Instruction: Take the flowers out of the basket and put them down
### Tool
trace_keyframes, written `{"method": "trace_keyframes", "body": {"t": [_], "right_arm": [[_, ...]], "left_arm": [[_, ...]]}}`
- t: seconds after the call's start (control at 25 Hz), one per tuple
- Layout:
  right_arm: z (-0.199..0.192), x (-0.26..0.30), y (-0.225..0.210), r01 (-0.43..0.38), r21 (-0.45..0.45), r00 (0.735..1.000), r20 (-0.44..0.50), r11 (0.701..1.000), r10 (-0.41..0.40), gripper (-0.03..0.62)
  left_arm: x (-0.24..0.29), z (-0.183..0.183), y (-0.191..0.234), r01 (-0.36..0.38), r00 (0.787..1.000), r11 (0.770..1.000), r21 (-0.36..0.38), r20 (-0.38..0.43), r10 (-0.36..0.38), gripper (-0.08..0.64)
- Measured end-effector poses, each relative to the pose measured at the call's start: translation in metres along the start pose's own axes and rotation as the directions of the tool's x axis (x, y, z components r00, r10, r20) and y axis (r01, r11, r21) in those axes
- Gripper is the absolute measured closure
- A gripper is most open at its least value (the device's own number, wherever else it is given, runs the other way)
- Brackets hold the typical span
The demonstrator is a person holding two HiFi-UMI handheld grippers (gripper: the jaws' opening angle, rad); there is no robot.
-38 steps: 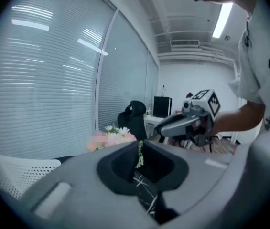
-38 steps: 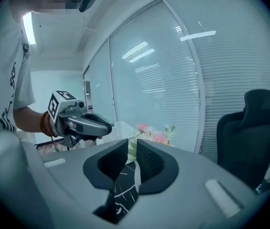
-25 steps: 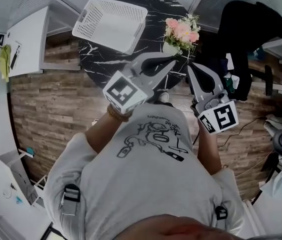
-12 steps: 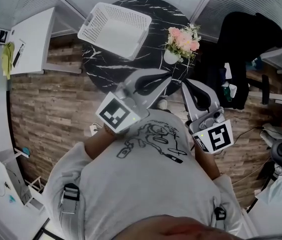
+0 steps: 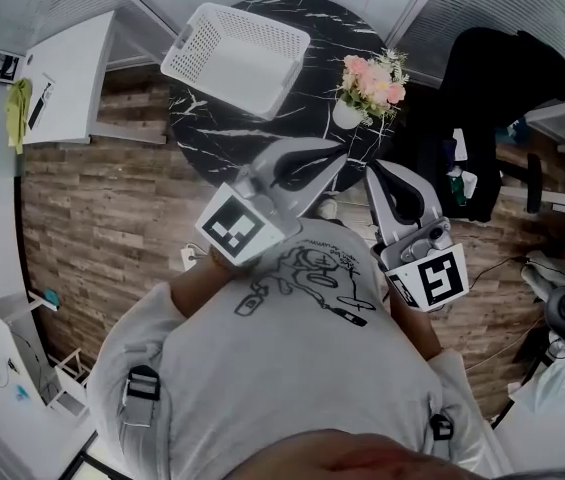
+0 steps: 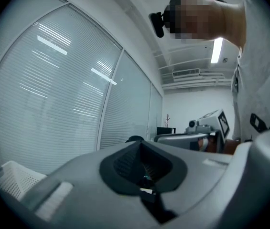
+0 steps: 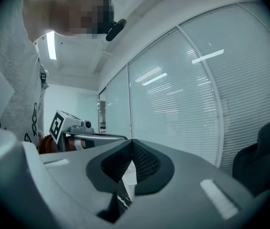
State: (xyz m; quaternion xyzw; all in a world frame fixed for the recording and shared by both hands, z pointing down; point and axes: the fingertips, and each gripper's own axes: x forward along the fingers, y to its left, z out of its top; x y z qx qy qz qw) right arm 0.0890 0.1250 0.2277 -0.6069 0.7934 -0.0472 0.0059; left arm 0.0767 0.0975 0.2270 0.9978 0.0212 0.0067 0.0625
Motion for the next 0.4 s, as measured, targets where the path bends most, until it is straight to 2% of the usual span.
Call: {"method": "trace_keyframes", "body": {"t": [0.4], "right_arm": [[-0.004,0.002,-0.0018,0.001,0.002,1.0,-0.007,1.0,-0.001,0.587]], "left_arm": [[0.0026,-0.0017,0.0026,0.004,1.0,1.0,0.006,0.004,-0.004,0.558]]}}
